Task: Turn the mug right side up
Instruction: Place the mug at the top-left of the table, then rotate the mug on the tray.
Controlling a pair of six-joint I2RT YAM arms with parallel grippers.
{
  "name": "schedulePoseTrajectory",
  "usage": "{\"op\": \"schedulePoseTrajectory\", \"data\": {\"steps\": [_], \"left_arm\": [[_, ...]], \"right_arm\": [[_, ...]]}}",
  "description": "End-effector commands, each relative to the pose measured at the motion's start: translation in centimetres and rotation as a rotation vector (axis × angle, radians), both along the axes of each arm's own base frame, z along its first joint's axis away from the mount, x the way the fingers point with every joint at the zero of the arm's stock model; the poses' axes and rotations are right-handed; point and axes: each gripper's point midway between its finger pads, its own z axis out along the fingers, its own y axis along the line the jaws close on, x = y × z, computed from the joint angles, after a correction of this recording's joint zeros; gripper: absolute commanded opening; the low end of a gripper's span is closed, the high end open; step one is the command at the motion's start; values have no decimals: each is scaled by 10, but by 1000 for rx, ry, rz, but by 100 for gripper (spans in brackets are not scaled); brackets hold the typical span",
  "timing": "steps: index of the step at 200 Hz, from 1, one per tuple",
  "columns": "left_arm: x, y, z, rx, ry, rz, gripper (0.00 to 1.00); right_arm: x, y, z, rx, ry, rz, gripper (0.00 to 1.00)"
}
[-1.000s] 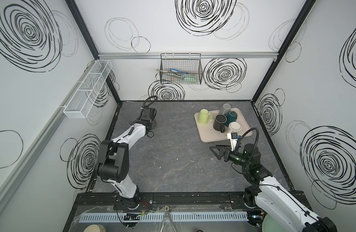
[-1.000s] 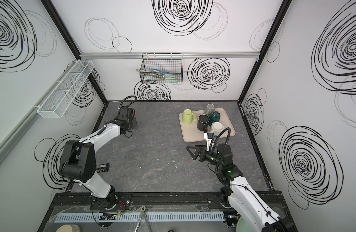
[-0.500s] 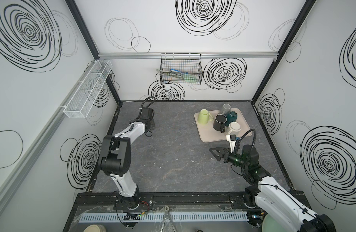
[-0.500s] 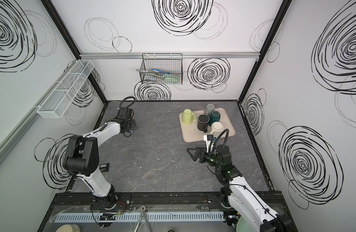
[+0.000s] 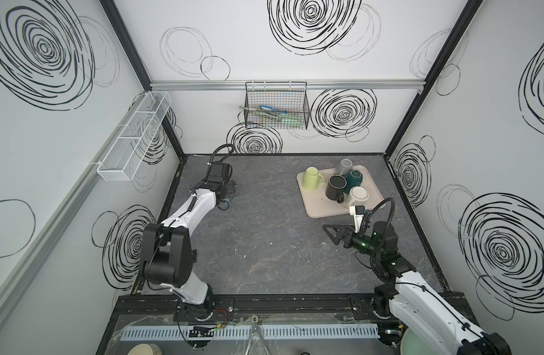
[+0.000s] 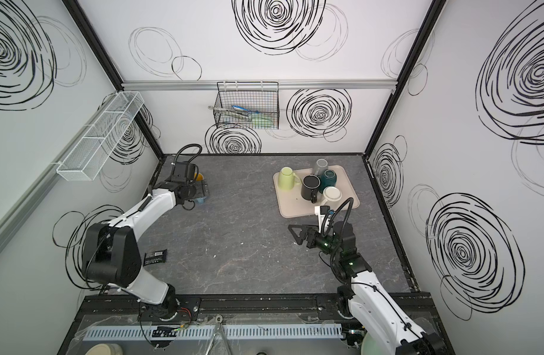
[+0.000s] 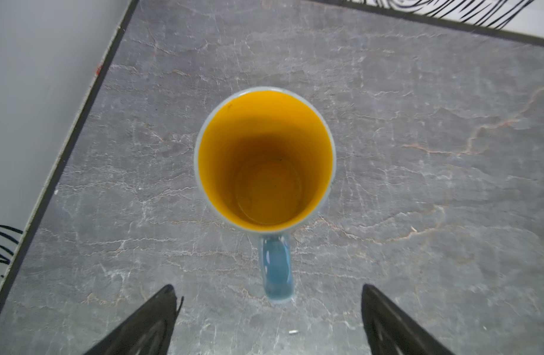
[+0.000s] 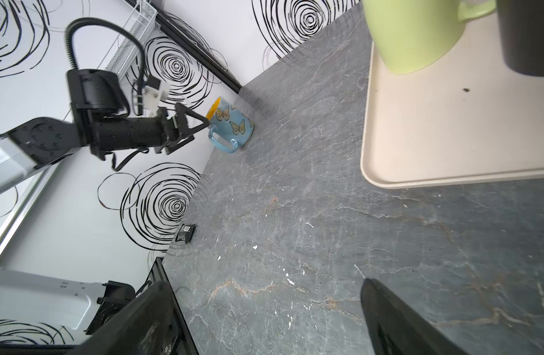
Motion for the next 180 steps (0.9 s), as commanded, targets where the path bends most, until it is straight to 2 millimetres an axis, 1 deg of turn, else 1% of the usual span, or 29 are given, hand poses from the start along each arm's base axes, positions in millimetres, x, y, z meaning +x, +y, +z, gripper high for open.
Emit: {"op": "schedulePoseTrajectory", "data": {"steps": [1, 28, 50, 73, 97, 109, 124, 156, 180], "left_arm": [[-24, -18, 28, -17, -66, -80, 96], [-55, -49, 53, -29, -154, -178, 96], [-77, -76, 63, -52, -191, -259, 96], [-100, -104, 63, -102, -211, -339, 96], [-123, -131, 62, -182, -236, -414, 96], [-134, -146, 62, -226, -253, -453, 96], [-146, -163, 59, -283, -273, -490, 96], [-164, -192, 54, -375, -304, -548, 96], [-173, -208, 45, -392, -308, -592, 96]], "right_arm": [[7, -10, -1, -17, 15, -61, 100], [20, -26, -1, -70, 33, -128, 100], [35, -46, 1, -144, 48, -209, 100], [52, -79, -2, -273, 63, -359, 100], [64, -103, -9, -399, 93, -458, 100], [70, -110, -13, -444, 118, -475, 100], [77, -114, -15, -476, 142, -482, 97], [92, -126, -4, -517, 154, -533, 97], [97, -135, 1, -556, 177, -572, 97]]}}
